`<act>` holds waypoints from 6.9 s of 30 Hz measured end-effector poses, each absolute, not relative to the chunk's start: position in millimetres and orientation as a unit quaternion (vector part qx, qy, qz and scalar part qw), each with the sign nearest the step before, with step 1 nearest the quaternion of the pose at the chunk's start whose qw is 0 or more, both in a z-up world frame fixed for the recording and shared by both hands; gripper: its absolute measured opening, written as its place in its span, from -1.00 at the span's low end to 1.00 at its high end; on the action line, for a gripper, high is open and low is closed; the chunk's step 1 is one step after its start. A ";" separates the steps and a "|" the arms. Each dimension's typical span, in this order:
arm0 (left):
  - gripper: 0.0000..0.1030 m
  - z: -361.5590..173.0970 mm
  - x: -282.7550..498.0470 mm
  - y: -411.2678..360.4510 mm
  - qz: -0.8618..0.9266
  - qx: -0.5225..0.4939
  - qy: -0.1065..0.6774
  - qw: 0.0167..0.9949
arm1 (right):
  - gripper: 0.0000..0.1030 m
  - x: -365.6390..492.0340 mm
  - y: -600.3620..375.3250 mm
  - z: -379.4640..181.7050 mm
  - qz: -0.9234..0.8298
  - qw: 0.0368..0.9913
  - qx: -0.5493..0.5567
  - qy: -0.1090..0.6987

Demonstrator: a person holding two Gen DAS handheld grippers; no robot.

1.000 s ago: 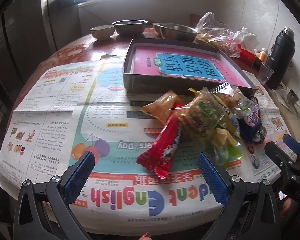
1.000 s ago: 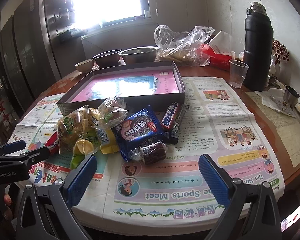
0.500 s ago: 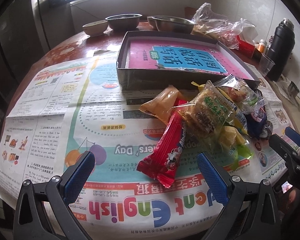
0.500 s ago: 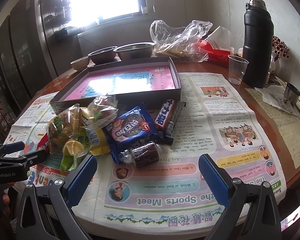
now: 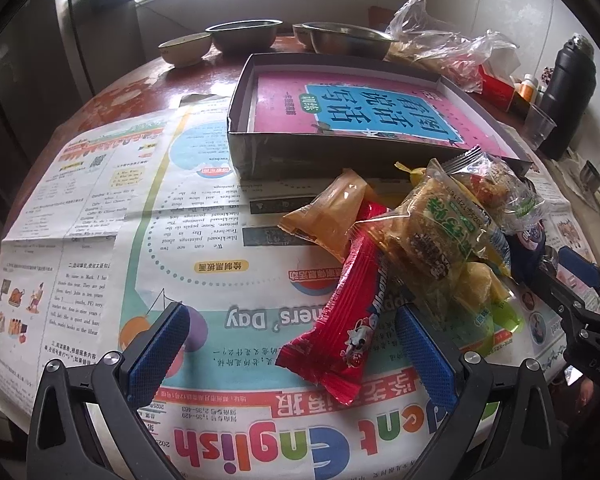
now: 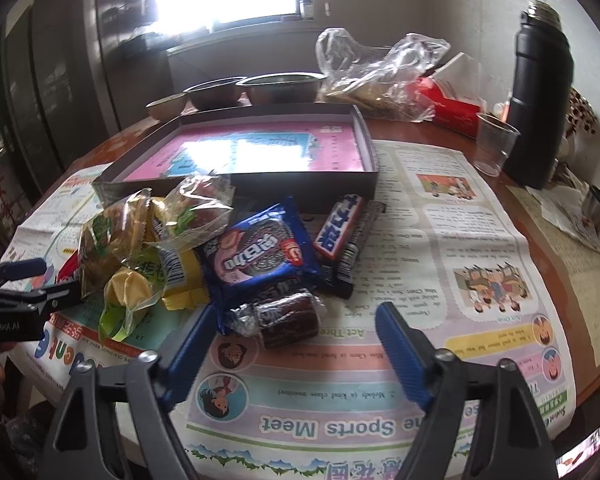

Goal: Organize snacks
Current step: 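Grasp the red wrapped bar with the left gripper while the right gripper grasps the chocolate roll, then carry the red bar and chocolate roll over the pink tray with both grippers, then open both grippers to drop the red bar and chocolate roll into the tray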

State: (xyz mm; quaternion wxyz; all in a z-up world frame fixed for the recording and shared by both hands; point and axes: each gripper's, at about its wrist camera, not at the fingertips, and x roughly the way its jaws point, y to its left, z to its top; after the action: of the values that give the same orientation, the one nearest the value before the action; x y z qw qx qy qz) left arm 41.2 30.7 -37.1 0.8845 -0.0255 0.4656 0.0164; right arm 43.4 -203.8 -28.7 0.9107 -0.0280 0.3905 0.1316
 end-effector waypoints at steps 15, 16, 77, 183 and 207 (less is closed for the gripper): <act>0.77 -37.7 47.3 25.8 -0.019 -0.026 0.464 0.885 | -0.14 46.7 -199.0 -34.2 0.188 0.902 -0.026 0.388; 0.71 -37.6 47.7 24.7 -0.022 -0.025 0.464 0.885 | -0.18 46.9 -199.3 -34.0 0.190 0.902 -0.025 0.387; -0.65 39.4 48.3 43.1 -0.075 -0.091 0.368 0.922 | -0.27 52.4 -222.1 9.8 0.173 0.926 0.038 0.332; 0.15 4.9 174.3 32.0 -0.050 -0.091 0.437 0.893 | 0.09 173.5 -207.0 7.9 0.119 0.914 0.055 0.384; 0.44 34.7 130.5 35.5 -0.048 -0.082 0.402 0.911 | 0.32 142.7 -201.2 24.2 0.139 0.923 0.054 0.356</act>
State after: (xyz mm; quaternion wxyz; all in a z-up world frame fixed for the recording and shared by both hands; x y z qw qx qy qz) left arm 130.5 35.5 34.7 0.9106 -0.0816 0.4023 -0.0483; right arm 142.7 -201.2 24.2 0.9227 0.0537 0.3556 0.1387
